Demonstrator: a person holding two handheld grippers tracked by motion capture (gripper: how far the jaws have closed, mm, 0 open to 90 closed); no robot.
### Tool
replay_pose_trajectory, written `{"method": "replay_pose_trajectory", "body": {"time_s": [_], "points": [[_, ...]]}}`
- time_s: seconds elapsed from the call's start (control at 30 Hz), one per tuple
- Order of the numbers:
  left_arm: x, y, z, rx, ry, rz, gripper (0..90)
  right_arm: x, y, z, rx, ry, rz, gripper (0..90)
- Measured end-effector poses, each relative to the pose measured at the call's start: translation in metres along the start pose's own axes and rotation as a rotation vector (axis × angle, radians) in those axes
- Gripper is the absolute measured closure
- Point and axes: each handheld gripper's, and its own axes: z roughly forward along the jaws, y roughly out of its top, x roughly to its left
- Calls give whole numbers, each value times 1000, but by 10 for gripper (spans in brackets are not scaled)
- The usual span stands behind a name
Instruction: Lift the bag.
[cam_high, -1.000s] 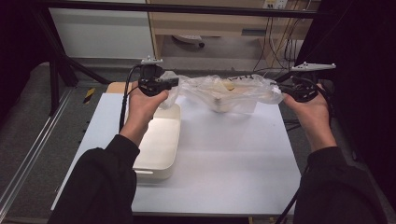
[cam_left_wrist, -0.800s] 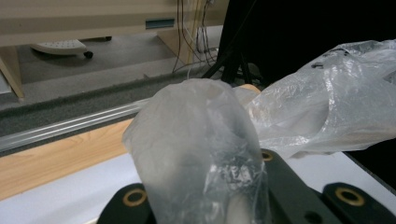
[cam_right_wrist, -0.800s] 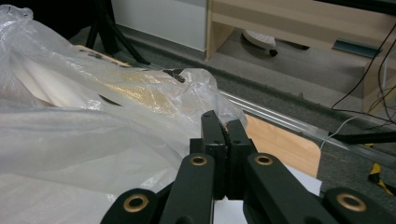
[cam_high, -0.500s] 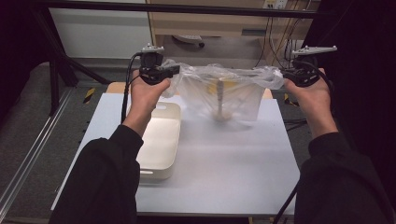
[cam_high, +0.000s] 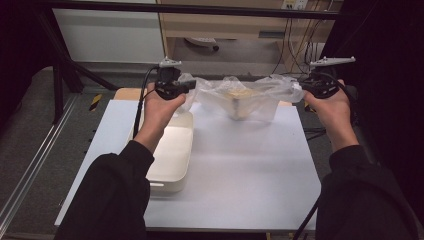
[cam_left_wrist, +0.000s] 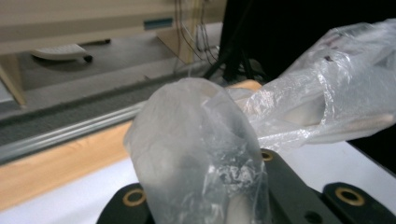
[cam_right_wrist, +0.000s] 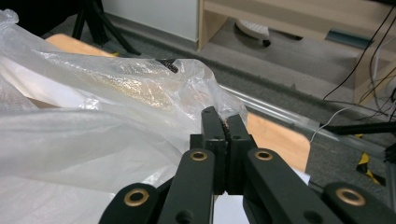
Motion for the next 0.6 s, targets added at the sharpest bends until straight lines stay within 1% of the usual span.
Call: {"method": "replay_pose_trajectory", "body": {"time_s": [0.07, 0.2, 0.3, 0.37, 0.43, 0.6], "points": [[-5, -10, -4, 18, -14, 4, 900, 3, -9, -1, 10, 20, 0, 900], [-17, -33, -15, 59, -52, 28, 900, 11, -27, -9, 12, 51, -5, 900], [-27, -53, -21, 84, -88, 32, 900, 18, -44, -14, 22, 70, -4, 900], [-33, -65, -24, 95, -101, 31, 900, 22, -57, -16, 30, 81, 0, 900], [-41, -75, -26, 102, -130, 30, 900, 26, -70, -18, 41, 84, -5, 900], [-60, -101, -27, 141, -165, 55, 900, 32, -99, -23, 54, 94, 17, 900]]}}
